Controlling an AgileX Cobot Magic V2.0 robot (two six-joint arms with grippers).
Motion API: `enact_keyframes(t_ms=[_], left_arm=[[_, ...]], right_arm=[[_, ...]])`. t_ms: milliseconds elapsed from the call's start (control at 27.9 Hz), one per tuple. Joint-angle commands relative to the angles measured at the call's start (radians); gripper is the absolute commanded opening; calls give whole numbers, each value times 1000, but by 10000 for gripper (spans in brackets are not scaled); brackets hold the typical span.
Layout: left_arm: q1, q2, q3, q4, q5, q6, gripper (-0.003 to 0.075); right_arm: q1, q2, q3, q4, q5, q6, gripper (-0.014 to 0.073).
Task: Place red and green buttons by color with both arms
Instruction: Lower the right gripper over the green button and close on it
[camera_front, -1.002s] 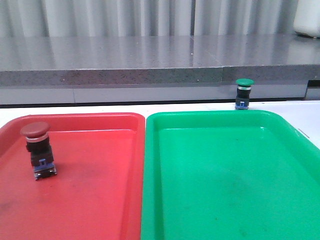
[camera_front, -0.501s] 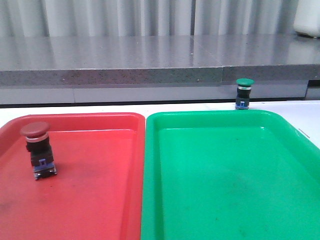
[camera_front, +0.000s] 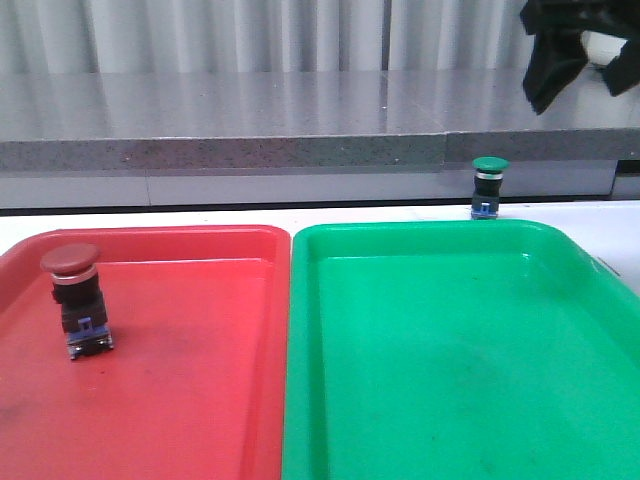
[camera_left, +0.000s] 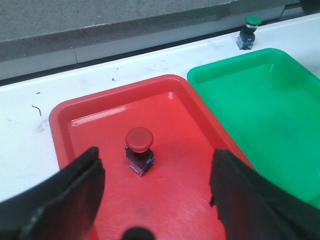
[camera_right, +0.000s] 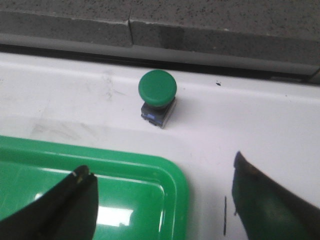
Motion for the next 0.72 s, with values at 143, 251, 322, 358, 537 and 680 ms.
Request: enact_keyframes(t_ms=[143,251,322,358,537,680], left_arm=[[-9,4,-27,-13,-69,-7,438],[-9,4,-27,-13,-69,-7,438],[-9,4,-27,-13,-69,-7,438],[-9,4,-27,-13,-69,-7,438],[-9,4,-27,-13,-69,-7,438],[-9,4,-27,-13,-69,-7,438]], right_arm=[[1,171,-211,11,-77,-10,574],[1,233,-262,31,-86,-10,574],[1,269,-291,45,-92,-10,574],[1,288,-307,51,-94,-10,574],[1,367,-365,73,-118,-10,573],[1,423,-402,73,-130,-10,573]])
